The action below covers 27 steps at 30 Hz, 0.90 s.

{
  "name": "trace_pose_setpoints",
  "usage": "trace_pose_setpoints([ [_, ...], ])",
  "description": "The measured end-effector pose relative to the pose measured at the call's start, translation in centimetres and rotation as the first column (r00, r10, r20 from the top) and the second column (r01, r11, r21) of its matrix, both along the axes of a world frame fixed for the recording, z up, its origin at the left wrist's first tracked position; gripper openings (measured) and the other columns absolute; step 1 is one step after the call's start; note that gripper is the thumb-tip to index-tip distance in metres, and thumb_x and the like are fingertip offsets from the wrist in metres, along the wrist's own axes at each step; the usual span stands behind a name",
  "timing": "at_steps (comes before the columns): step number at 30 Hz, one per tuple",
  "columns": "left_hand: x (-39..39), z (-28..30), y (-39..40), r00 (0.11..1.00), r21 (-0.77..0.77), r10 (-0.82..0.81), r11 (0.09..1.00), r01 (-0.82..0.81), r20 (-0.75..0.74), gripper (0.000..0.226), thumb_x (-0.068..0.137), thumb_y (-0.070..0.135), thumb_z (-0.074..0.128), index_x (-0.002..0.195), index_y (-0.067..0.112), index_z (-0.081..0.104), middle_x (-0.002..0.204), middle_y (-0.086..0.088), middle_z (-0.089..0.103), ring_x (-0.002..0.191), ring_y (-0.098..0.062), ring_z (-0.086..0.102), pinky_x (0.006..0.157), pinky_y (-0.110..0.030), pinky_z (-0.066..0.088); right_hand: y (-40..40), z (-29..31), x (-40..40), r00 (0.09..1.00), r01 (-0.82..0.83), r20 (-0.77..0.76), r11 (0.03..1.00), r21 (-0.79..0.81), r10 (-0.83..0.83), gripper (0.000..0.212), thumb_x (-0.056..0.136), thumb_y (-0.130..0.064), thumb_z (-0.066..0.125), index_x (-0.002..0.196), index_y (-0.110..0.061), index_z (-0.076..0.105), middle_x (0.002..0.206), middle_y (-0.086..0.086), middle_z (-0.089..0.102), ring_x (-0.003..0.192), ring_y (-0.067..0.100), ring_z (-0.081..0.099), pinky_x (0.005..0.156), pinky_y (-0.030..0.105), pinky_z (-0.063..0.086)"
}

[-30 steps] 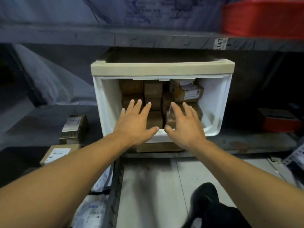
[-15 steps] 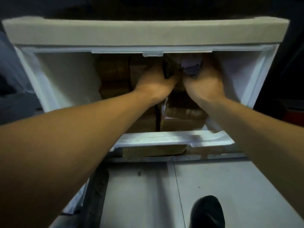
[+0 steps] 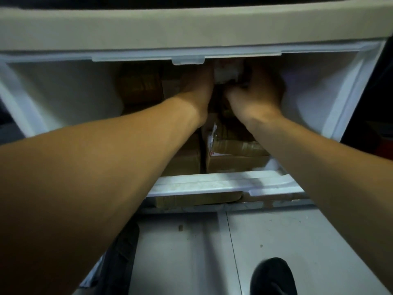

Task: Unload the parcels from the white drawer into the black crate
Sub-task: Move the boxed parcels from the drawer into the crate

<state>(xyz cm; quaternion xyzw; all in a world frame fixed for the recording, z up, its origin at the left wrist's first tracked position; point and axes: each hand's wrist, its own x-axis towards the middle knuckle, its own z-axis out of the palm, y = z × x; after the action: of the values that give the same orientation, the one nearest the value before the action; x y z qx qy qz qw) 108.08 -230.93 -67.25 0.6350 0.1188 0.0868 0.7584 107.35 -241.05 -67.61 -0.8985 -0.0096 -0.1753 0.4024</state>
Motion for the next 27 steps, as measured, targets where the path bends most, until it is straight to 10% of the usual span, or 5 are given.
trace_pose_setpoints([
  [7, 0.2, 0.3, 0.8, 0.999, -0.359, -0.002, 0.933, -0.018, -0.055, 0.036, 0.102, 0.042, 0.049, 0.118, 0.014, 0.064, 0.112, -0.012, 0.069, 0.087, -0.028, 0.068, 0.056, -0.029, 0.054, 0.6, -0.8, -2.4, 0.985, -0.144, 0.093, 0.99, 0.009, 0.142, 0.062, 0.067, -0.031, 0.055, 0.128, -0.02, 0.052, 0.123, 0.008, 0.061, 0.116, 0.031, 0.058, 0.096, 0.044, 0.05],
  [14, -1.3, 0.2, 0.5, 0.997, -0.443, 0.075, 0.893, -0.081, -0.032, 0.029, 0.103, 0.039, 0.05, 0.1, 0.013, 0.063, 0.092, -0.01, 0.066, 0.08, -0.025, 0.064, 0.066, -0.032, 0.055, -0.8, -2.1, -3.6, 0.98, -0.183, 0.104, 0.976, 0.117, 0.171, 0.064, 0.081, -0.034, 0.055, 0.144, -0.027, 0.049, 0.138, 0.002, 0.058, 0.128, 0.022, 0.053, 0.095, 0.024, 0.038],
  [18, -2.9, -0.9, 1.8, 0.985, -0.446, 0.152, 0.878, -0.175, -0.086, 0.052, 0.095, 0.054, 0.056, 0.131, 0.017, 0.059, 0.114, -0.013, 0.069, 0.097, -0.029, 0.07, 0.072, -0.039, 0.061, -1.2, -1.6, -4.3, 0.993, -0.11, 0.074, 0.956, 0.271, 0.094, 0.05, 0.097, -0.022, 0.056, 0.146, -0.029, 0.05, 0.137, 0.0, 0.06, 0.125, 0.017, 0.053, 0.092, 0.017, 0.033],
  [27, -11.1, -0.2, 5.6, 0.993, -0.39, 0.069, 0.915, -0.103, -0.1, 0.051, 0.09, 0.045, 0.064, 0.135, 0.023, 0.056, 0.122, -0.012, 0.066, 0.109, -0.031, 0.064, 0.095, -0.053, 0.054, 1.1, 2.3, -9.5, 0.992, -0.128, 0.01, 0.981, 0.143, 0.128, 0.045, 0.103, -0.042, 0.051, 0.144, -0.024, 0.05, 0.142, 0.01, 0.05, 0.133, 0.031, 0.048, 0.111, 0.043, 0.04],
])
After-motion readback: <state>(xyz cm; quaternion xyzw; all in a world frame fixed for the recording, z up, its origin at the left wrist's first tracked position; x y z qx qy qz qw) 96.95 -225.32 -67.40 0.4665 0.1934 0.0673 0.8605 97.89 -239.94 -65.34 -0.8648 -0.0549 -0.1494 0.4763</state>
